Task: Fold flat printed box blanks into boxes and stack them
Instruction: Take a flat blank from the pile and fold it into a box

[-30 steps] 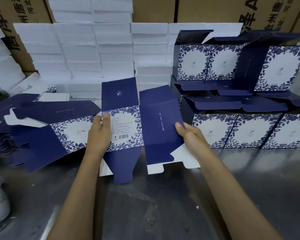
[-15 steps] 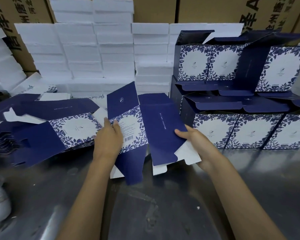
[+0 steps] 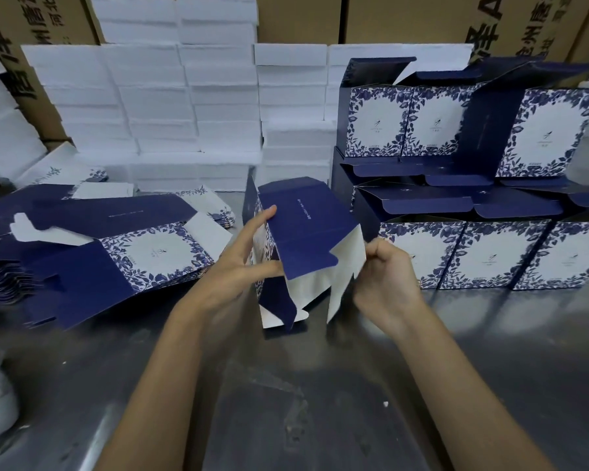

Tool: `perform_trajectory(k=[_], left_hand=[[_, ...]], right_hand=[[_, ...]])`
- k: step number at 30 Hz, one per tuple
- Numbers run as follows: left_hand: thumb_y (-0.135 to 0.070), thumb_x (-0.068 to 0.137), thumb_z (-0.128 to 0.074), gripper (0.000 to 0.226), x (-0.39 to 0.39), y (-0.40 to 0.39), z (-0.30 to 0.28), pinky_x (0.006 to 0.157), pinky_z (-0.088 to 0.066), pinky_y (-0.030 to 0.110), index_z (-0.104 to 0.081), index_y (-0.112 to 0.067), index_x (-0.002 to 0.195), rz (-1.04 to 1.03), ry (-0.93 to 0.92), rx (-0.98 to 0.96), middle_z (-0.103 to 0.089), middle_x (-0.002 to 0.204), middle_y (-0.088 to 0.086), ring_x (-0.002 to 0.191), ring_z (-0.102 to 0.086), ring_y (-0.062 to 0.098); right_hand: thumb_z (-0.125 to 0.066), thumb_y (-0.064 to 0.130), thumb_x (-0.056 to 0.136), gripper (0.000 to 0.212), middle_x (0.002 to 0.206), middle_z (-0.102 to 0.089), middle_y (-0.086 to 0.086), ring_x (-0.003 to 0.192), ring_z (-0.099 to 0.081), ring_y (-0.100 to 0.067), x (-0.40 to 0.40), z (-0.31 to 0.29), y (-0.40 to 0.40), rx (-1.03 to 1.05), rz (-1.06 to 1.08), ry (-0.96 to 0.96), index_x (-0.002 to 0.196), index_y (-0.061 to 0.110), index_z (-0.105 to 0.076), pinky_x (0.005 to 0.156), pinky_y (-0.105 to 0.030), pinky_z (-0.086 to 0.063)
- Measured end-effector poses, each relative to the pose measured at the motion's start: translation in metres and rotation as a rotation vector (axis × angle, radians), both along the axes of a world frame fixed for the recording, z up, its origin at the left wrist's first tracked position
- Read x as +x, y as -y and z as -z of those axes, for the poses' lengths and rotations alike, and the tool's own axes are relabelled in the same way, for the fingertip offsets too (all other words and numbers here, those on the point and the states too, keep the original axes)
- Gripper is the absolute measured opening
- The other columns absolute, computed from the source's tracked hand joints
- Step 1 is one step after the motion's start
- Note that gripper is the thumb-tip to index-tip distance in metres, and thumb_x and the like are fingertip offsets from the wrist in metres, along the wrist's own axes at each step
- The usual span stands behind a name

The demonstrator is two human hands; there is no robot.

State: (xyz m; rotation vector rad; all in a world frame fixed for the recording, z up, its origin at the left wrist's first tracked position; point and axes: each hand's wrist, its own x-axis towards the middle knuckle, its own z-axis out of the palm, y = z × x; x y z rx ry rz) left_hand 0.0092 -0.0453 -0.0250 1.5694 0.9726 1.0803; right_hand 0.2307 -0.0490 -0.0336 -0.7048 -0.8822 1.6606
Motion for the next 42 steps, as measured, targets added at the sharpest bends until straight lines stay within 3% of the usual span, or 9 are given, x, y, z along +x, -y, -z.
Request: perform_trajectory(k=[2,4,6,10,14,19,24,30,42], left_hand=[[-0.007,0.089,-0.069,0.069,0.004,-0.001,0.001,0.098,-0.044,0.011,-0.044,-0.039,0.145,-0.045,0.066,-0.006,-0.052,0.131,-0.041,0.125,-0.041,-0.021],[-0.022,0.085,-0.074,0.061,0.006,-0.001,0.001,0.117,-0.036,0.039,-0.049,-0.040,0.138,-0.105,0.107,-0.017,-0.048,0.145,-0.024,0.143,-0.037,0.006],[-0.041,0.073,-0.079,0.064,0.006,-0.001,0.001,0.116,-0.035,0.050,-0.052,-0.043,0.132,-0.140,0.106,-0.011,-0.050,0.144,-0.022,0.140,-0.042,0.013],[-0.055,0.067,-0.084,0.068,0.005,-0.002,0.001,0.103,-0.047,0.037,-0.054,-0.044,0.127,-0.168,0.151,-0.015,-0.059,0.122,-0.037,0.124,-0.057,0.002],[-0.037,0.066,-0.089,0.071,0.006,-0.006,0.005,0.097,-0.048,0.031,-0.053,-0.035,0.127,-0.219,0.187,0.008,-0.060,0.132,-0.019,0.124,-0.059,0.011],[-0.027,0.056,-0.085,0.081,0.016,-0.002,0.003,0.084,-0.052,0.016,-0.047,-0.026,0.127,-0.247,0.163,0.080,-0.056,0.139,-0.003,0.119,-0.061,0.011],[0.005,0.081,-0.074,0.060,0.015,-0.004,0.003,0.074,-0.050,0.011,-0.043,-0.022,0.126,-0.280,0.148,0.117,-0.056,0.137,0.008,0.093,-0.067,-0.003],[0.013,0.086,-0.067,0.059,0.010,-0.009,0.007,0.074,-0.051,0.015,-0.043,-0.026,0.123,-0.281,0.132,0.123,-0.055,0.136,0.015,0.093,-0.066,0.006],[0.010,0.085,-0.069,0.063,0.008,-0.014,0.014,0.081,-0.052,0.023,-0.045,-0.035,0.121,-0.285,0.073,0.150,-0.058,0.130,0.005,0.099,-0.066,0.011]], right_hand=[[-0.040,0.010,0.076,0.036,0.078,-0.067,0.003,0.069,-0.050,-0.017,0.000,0.003,-0.003,0.060,-0.034,0.091,0.073,0.023,-0.074,0.065,-0.029,-0.038],[-0.046,0.010,0.077,0.040,0.099,-0.069,0.000,0.081,-0.058,-0.016,0.002,0.008,-0.006,0.129,-0.044,0.201,0.104,0.022,-0.071,0.072,-0.030,-0.041],[-0.057,0.014,0.077,0.045,0.114,-0.070,0.004,0.098,-0.066,-0.014,0.001,0.012,-0.009,0.195,-0.029,0.346,0.120,0.025,-0.065,0.083,-0.030,-0.047],[-0.077,0.028,0.080,0.061,0.133,-0.066,0.012,0.122,-0.063,-0.007,0.001,0.018,-0.011,0.289,0.073,0.506,0.137,0.032,-0.055,0.100,-0.029,-0.052],[-0.080,0.028,0.087,0.057,0.135,-0.065,0.011,0.123,-0.062,-0.009,-0.003,0.023,-0.013,0.369,0.184,0.722,0.138,0.028,-0.054,0.107,-0.035,-0.049],[-0.076,0.034,0.089,0.048,0.124,-0.069,0.013,0.099,-0.069,0.002,-0.013,0.026,-0.010,0.422,0.362,0.880,0.133,0.027,-0.058,0.095,-0.032,-0.057],[-0.078,0.039,0.086,0.046,0.116,-0.070,0.015,0.091,-0.066,0.008,-0.010,0.022,-0.010,0.437,0.334,0.974,0.126,0.029,-0.059,0.082,-0.013,-0.053],[-0.077,0.045,0.086,0.038,0.066,-0.065,0.007,0.064,-0.056,-0.005,0.004,0.025,-0.014,0.465,0.229,1.386,0.065,0.027,-0.051,0.060,-0.024,-0.040],[-0.070,0.043,0.092,0.047,0.054,-0.053,0.004,0.055,-0.049,-0.010,0.002,0.020,-0.013,0.539,0.268,1.374,0.060,0.021,-0.043,0.052,-0.023,-0.035]])
